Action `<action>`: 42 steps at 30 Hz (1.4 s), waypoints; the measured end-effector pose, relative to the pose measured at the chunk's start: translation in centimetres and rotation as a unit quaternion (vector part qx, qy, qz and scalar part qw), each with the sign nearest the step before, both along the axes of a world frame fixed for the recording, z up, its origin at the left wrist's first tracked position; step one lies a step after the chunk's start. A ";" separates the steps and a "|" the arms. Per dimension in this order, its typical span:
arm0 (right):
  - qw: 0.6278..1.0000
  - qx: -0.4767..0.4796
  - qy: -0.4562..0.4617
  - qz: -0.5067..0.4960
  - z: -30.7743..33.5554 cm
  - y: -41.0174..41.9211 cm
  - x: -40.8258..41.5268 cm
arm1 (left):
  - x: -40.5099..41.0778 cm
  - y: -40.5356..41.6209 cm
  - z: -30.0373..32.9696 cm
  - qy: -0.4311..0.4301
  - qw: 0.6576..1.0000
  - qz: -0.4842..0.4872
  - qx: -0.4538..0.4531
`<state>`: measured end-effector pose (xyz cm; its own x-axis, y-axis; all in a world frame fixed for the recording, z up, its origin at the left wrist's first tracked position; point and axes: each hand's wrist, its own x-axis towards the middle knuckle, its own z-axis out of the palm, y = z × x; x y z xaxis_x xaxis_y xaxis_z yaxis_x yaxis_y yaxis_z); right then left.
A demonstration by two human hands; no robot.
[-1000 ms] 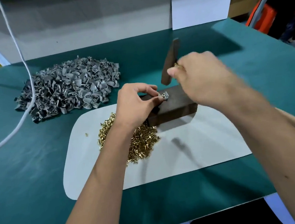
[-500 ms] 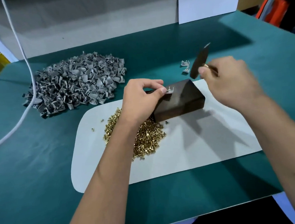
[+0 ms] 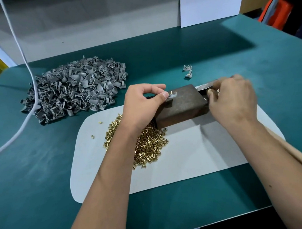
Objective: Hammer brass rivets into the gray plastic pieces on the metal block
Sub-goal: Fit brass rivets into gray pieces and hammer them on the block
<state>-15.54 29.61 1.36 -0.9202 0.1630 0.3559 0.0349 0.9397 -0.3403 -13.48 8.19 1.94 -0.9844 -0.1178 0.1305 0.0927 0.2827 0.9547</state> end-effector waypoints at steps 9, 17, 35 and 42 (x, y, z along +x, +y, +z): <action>0.932 -0.033 0.177 0.316 0.5 -2.7 0.4 | 0.3 0.5 -0.1 0.013 1.000 0.004 -0.004; 0.920 -0.056 0.151 0.357 1.0 -2.4 -0.3 | -0.1 1.3 1.1 0.009 1.000 0.012 -0.009; 0.961 -0.128 -0.187 0.158 5.1 -0.1 -10.2 | -11.1 4.7 2.7 -0.069 0.976 0.015 -0.208; 0.966 -0.153 -0.092 0.186 7.2 -1.6 -8.2 | -8.4 -0.4 2.4 -0.045 0.968 0.076 -0.236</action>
<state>-23.77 28.01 8.52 -0.9786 -0.1201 0.1673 -0.1994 0.7549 -0.6247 -21.88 7.81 4.31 -0.9705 -0.2095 0.1194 -0.0614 0.6933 0.7180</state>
